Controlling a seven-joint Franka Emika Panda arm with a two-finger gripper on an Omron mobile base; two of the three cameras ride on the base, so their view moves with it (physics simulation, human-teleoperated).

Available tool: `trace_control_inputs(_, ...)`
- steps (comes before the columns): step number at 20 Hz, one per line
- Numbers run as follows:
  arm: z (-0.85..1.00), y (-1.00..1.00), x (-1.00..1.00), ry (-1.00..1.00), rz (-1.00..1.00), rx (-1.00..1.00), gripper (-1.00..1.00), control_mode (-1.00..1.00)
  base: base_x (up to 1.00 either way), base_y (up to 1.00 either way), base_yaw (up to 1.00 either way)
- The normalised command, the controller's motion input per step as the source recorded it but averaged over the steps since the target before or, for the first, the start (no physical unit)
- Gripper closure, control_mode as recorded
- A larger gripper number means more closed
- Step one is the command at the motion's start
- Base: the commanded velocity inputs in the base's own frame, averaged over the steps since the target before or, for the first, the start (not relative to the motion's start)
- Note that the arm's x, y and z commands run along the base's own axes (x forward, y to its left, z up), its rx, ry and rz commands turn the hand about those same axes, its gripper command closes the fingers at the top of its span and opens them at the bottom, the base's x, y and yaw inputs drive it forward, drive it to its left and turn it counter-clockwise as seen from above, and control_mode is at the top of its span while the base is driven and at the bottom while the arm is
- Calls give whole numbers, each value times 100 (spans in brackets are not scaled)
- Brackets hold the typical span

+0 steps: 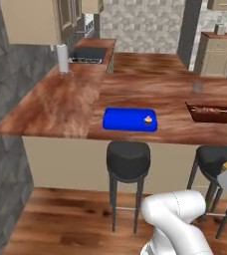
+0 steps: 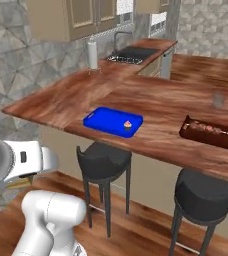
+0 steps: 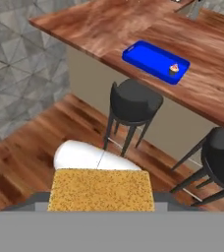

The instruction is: Take the cupcake and cake from the fridge and place them on the empty tray on the dining counter.

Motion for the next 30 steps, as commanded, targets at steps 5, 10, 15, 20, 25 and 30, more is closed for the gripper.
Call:
trace_control_inputs(5,0,0,0,0,0,0,100,100,100,100,-48)
trace_control_inputs(10,0,0,0,0,0,0,100,100,100,100,-49)
trace_control_inputs(15,0,0,0,0,0,0,100,100,100,100,-51)
trace_control_inputs(20,0,0,0,0,0,0,100,100,100,53,-51)
trace_control_inputs(25,0,0,0,0,0,0,100,100,82,5,-20)
trace_control_inputs(30,0,0,0,0,0,0,100,100,19,0,0)
